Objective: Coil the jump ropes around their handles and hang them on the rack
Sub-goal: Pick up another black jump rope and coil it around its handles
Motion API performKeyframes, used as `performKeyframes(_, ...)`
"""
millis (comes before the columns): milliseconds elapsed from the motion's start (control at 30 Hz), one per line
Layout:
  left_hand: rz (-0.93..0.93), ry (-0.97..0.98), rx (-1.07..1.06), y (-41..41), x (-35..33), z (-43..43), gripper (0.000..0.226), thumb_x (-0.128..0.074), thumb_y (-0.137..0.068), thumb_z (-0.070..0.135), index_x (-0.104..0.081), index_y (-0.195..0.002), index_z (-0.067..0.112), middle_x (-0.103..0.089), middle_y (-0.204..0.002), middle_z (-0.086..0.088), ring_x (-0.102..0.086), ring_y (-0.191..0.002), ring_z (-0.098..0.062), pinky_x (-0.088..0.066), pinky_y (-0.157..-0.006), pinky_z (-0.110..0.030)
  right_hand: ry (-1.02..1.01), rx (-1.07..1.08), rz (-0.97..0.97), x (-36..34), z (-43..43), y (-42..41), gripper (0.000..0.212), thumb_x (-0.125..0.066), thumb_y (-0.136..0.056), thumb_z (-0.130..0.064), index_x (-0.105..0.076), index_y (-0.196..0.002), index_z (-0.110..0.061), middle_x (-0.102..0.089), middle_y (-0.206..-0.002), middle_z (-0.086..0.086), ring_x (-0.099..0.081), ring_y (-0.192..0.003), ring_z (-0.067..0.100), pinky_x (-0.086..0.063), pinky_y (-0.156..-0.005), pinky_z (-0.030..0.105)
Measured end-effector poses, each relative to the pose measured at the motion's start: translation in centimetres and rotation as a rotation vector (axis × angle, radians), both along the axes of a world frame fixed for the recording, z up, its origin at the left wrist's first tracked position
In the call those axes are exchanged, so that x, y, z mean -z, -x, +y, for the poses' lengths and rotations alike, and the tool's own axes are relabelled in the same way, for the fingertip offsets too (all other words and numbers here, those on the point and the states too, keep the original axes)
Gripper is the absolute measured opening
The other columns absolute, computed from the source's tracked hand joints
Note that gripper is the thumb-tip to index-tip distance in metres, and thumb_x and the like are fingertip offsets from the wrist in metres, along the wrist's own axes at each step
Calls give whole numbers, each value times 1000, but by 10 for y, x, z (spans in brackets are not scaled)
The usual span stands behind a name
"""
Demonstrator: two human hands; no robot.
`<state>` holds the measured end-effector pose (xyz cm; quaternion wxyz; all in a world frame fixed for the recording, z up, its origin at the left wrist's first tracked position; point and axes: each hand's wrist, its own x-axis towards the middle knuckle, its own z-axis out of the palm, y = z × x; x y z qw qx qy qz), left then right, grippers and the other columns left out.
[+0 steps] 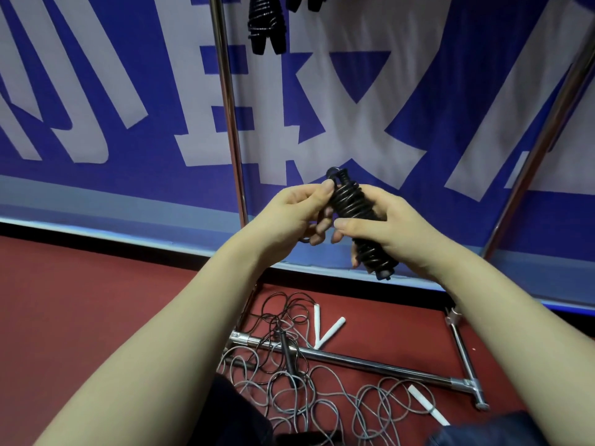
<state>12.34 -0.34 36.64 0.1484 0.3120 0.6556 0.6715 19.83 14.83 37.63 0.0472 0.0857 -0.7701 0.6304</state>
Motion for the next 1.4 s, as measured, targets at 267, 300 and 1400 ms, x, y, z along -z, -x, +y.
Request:
performKeyframes(267,-180,-83,-222,0,-5,4,25,-65,-93,24,-67,-75,6,-55,-56,1,-37,-41,-6,-29,-38,-15,-669,335,271,5,2,5,47,-62,-86,-22,-46,-128,-32,-64,-81,-1,-63,-65,28,-56,-63,44)
performKeyframes(300,-202,-88,-245,0,-6,4,23,-67,-92,24,-69,-79,5,-55,-55,1,-39,-42,-6,-31,-38,-15,-766,370,305,5,2,5,48,-61,-87,-23,-44,-131,-30,-64,-82,-1,-61,-70,29,-53,-67,42)
performKeyframes(1400,-191,-259,-68,-6,-17,-3,37,-39,-104,35,-56,-108,3,-62,-67,-3,-56,-56,-13,-49,-63,-22,-92,218,339,3,-10,3,22,-56,-97,-35,-62,-118,-41,-68,-86,8,-57,-66,17,-50,-56,41)
